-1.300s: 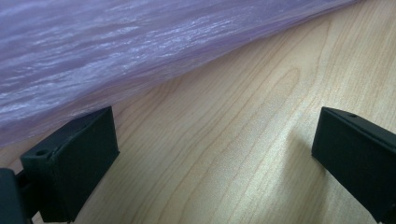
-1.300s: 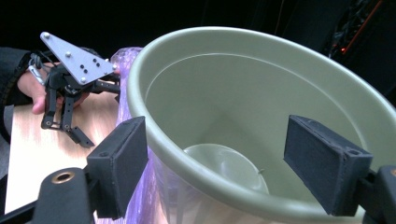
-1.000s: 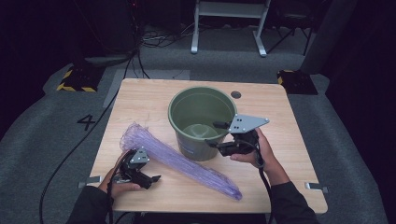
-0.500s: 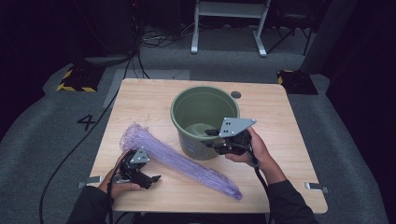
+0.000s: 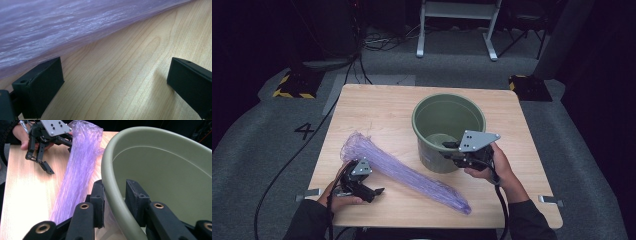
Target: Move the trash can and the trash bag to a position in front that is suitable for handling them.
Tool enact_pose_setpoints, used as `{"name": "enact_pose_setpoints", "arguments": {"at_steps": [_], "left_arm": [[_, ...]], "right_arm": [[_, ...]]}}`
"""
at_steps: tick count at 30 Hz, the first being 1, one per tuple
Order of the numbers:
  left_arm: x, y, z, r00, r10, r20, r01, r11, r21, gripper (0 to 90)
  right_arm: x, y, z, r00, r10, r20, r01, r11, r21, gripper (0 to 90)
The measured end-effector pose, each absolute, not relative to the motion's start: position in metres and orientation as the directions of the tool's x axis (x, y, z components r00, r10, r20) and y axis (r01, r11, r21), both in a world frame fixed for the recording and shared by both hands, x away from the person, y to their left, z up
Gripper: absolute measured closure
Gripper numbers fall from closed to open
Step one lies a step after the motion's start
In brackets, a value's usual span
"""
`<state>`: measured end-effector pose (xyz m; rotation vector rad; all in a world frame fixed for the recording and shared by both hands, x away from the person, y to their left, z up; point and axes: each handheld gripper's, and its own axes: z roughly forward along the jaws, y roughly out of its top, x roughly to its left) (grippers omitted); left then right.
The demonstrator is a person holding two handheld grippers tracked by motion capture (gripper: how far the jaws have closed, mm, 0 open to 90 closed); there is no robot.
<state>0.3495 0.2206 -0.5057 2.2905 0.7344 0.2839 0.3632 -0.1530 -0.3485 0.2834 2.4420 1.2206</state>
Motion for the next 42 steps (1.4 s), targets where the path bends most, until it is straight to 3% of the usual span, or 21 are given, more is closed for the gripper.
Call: {"name": "enact_pose_setpoints", "arguments": {"at_steps": [12,13,14,17,18,20,27,34,42], "left_arm": [[0.35,0.22,-0.506,0.815,0.58,-0.006,0.425,-0.59,0.687,0.2],[0.349,0.22,-0.506,0.814,0.58,-0.006,0.425,-0.59,0.687,0.2],[0.35,0.22,-0.506,0.815,0.58,-0.006,0.424,-0.589,0.687,0.2],[0.349,0.22,-0.506,0.814,0.58,-0.006,0.425,-0.589,0.687,0.2],[0.35,0.22,-0.506,0.815,0.58,-0.006,0.425,-0.59,0.687,0.2],[0.35,0.22,-0.506,0.815,0.58,-0.006,0.424,-0.59,0.687,0.3],[0.35,0.22,-0.506,0.815,0.58,-0.006,0.425,-0.589,0.687,0.2],[0.35,0.22,-0.506,0.815,0.58,-0.006,0.425,-0.589,0.687,0.3],[0.35,0.22,-0.506,0.814,0.581,-0.008,0.427,-0.589,0.686,0.2]], "right_arm": [[0.357,-0.178,-0.353,-0.872,0.403,-0.277,0.002,0.569,0.822,64.6],[0.357,-0.18,-0.354,-0.869,0.411,-0.275,0.003,0.56,0.828,62.7],[0.357,-0.182,-0.356,-0.852,0.441,-0.282,0.011,0.553,0.833,50.5],[0.357,-0.186,-0.357,-0.838,0.473,-0.272,0.03,0.537,0.843,44.5],[0.356,-0.19,-0.356,-0.825,0.498,-0.267,0.036,0.519,0.854,36.7],[0.354,-0.193,-0.355,-0.801,0.524,-0.289,0.041,0.53,0.847,32.1],[0.345,-0.209,-0.357,-0.767,0.58,-0.275,0.064,0.495,0.867,25.4],[0.334,-0.218,-0.361,-0.721,0.626,-0.297,0.054,0.479,0.876,24.1],[0.334,-0.217,-0.359,-0.735,0.609,-0.298,0.05,0.487,0.872,22.8]]}}
